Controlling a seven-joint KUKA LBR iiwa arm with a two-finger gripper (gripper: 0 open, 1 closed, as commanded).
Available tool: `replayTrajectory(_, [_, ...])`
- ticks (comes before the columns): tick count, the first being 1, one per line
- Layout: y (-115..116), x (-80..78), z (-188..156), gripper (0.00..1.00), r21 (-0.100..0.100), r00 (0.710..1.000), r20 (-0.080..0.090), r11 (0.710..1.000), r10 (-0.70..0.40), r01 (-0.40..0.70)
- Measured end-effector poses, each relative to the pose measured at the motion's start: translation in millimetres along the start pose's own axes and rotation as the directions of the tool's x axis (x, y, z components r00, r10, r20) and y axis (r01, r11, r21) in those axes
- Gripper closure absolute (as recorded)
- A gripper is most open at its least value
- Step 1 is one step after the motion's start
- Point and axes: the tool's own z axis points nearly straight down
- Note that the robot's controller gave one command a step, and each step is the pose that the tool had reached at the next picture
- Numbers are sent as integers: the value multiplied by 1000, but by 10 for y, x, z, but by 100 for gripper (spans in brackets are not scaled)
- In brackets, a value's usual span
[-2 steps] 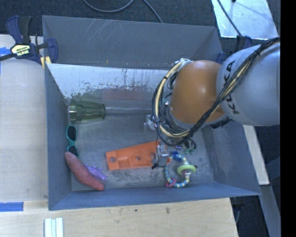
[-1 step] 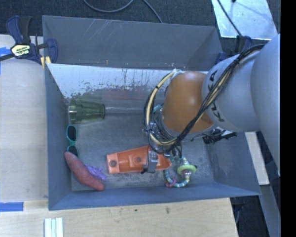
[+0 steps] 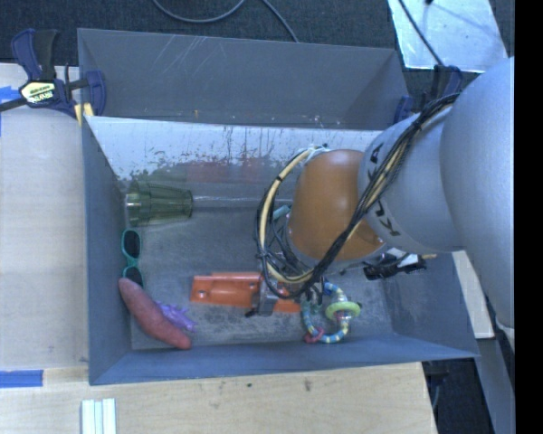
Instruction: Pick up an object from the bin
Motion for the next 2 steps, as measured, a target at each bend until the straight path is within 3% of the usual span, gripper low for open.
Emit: replayTrajectory(2, [-3, 7, -31, 100, 1, 1000, -2, 1000, 0, 0])
